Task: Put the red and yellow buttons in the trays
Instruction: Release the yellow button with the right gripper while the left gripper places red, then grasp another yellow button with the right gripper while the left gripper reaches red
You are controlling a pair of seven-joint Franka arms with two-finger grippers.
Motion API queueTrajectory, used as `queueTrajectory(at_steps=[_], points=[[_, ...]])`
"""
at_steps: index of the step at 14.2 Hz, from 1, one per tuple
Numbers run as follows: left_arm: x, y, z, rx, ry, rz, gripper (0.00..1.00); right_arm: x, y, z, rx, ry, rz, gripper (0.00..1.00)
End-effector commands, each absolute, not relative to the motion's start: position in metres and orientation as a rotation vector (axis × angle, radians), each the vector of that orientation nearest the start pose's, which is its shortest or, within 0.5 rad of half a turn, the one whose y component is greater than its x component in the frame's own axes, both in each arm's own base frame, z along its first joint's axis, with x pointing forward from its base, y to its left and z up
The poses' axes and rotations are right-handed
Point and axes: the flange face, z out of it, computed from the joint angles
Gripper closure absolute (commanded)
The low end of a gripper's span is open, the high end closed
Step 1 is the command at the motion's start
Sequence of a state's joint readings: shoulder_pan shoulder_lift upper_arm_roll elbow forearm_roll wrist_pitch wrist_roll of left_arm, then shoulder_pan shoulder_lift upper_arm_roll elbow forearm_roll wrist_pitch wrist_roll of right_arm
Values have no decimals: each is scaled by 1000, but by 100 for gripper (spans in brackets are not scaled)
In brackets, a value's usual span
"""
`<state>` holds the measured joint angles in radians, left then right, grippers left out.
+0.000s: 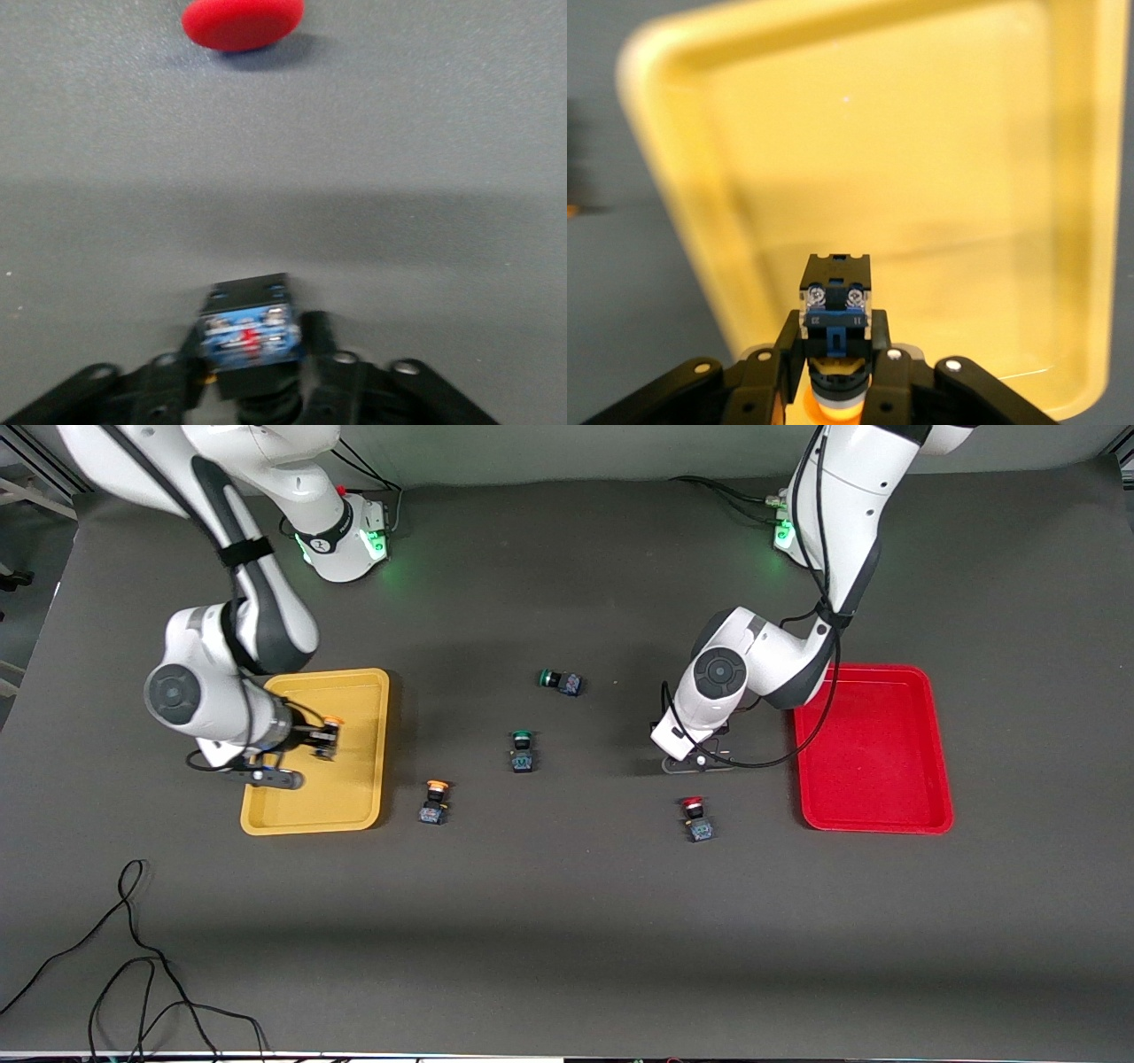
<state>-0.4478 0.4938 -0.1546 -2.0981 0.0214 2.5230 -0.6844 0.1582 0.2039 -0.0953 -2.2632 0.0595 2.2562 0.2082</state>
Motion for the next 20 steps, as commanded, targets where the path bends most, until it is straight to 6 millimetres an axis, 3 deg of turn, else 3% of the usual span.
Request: queueTrajectory(at_steps=[1,3,4,6,7,9,10,11,12,16,17,18,19,20], points=[[468,-325,203,-3145,-253,106,100,501,36,233,-3123,262,336,0],[476,-318,242,-3116,-262,127,100,520,46,250,-3117,287,271,0],[482,-307,273,-3099,-282,127,100,538,60,266,-3111,328,204,0],[506,-244,332,-3064,-248,190,100,567,103,284,-3097,344,199,0],[512,-210,352,-3060,-181,224,100,582,126,285,-3086,351,175,0],[525,-130,364,-3062,-120,304,100,602,175,272,-3055,372,169,0],[527,-85,353,-3071,-122,340,100,604,198,254,-3043,367,179,0],[526,-55,338,-3080,-108,349,100,602,213,240,-3029,377,152,0],[521,-42,319,-3086,-82,329,100,601,223,222,-3017,390,128,0],[486,-38,229,-3098,-61,330,100,598,228,175,-3049,357,89,0],[482,-38,219,-3100,-58,328,100,598,228,169,-3045,358,84,0],[478,-38,212,-3096,-46,329,100,598,228,166,-3045,357,81,5],[477,-38,209,-3094,-44,340,100,597,227,164,-3055,344,82,30],[476,-38,208,-3091,-46,357,46,598,227,165,-3068,320,70,62]])
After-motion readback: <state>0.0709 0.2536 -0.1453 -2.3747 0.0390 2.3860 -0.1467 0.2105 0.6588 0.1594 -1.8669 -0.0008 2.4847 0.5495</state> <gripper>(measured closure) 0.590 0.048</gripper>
